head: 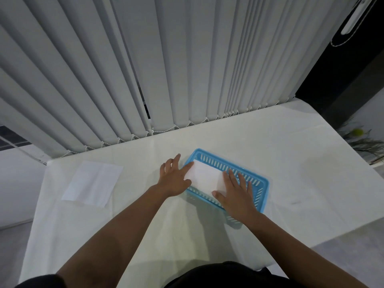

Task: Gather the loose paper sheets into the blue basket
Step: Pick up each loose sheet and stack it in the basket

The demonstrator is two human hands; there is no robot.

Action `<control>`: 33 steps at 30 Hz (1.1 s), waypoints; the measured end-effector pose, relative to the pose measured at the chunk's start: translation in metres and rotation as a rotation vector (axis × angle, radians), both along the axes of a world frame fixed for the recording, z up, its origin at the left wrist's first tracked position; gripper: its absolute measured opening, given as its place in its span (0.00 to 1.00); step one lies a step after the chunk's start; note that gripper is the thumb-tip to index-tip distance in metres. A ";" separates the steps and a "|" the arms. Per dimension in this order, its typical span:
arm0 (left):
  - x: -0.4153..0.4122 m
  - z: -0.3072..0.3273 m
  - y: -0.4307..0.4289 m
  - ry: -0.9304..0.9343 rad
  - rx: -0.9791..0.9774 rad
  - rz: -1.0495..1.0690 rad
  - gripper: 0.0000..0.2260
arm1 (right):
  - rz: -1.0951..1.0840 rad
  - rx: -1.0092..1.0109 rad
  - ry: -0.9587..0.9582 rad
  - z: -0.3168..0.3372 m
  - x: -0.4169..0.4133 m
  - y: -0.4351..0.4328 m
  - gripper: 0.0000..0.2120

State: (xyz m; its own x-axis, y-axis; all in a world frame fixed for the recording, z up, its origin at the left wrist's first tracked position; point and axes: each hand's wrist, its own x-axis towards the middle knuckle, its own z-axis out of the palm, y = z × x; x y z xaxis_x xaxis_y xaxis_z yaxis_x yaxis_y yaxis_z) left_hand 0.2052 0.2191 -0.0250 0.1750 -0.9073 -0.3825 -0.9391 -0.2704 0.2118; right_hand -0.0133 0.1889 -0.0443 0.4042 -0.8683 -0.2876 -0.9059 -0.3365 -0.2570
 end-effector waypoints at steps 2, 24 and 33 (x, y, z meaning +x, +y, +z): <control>0.002 0.001 0.006 0.002 -0.058 0.032 0.30 | 0.029 -0.039 -0.014 0.005 0.003 0.000 0.36; 0.167 -0.018 0.178 0.004 -0.224 0.662 0.18 | 0.449 -0.119 -0.152 0.016 0.212 0.049 0.22; 0.256 -0.027 0.197 0.043 -0.114 0.803 0.18 | 0.521 -0.084 -0.071 0.002 0.342 0.049 0.21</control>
